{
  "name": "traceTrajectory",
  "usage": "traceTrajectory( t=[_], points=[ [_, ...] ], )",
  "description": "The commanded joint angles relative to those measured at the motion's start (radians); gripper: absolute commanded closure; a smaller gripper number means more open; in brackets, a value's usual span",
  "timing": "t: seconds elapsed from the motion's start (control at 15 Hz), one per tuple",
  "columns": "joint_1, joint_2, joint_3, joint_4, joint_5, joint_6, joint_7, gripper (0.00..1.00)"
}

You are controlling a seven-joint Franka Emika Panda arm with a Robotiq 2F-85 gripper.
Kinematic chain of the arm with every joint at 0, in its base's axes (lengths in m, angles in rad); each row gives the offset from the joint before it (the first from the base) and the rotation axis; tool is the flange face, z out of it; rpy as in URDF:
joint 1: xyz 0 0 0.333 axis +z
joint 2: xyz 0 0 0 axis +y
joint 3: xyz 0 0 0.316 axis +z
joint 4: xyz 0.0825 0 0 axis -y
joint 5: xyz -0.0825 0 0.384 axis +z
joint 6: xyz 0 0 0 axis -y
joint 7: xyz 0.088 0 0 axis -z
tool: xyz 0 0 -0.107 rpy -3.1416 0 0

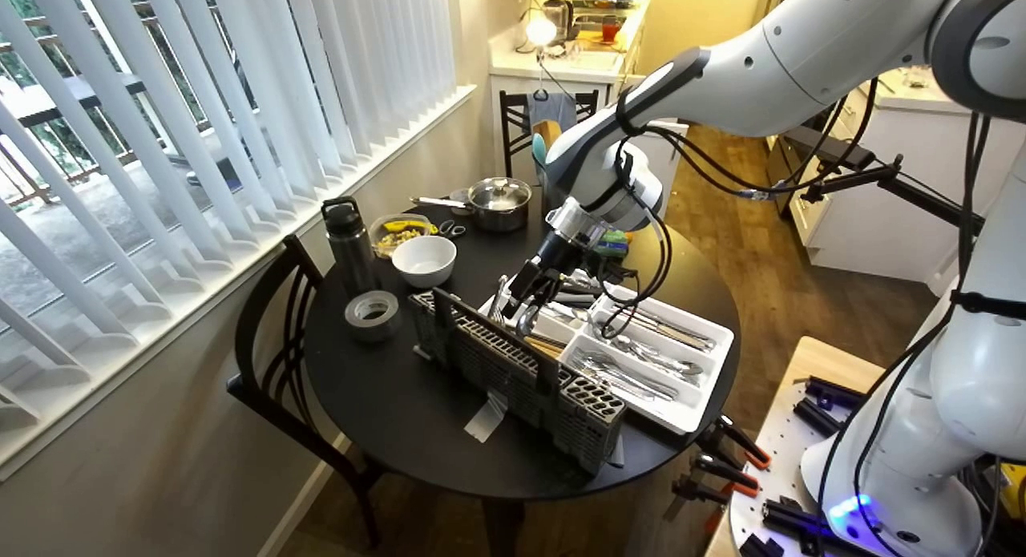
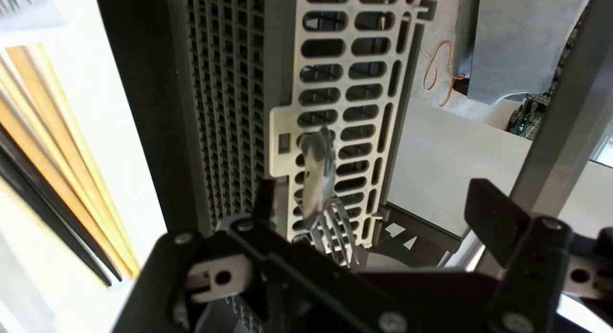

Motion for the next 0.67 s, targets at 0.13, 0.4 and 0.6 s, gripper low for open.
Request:
traceTrajectory(
  t=[0.13, 0.4, 0.6],
  points=[
    [0.013, -0.049, -0.011, -0.049, -0.107, 0.008, 0.18, 0.0],
    [0.003, -0.076, -0.007, -0.066, -0.205, -0.001, 0.274, 0.0],
    [-0.002, -0.091, -0.002, -0.066, -0.203, -0.007, 0.265, 0.0]
  ],
)
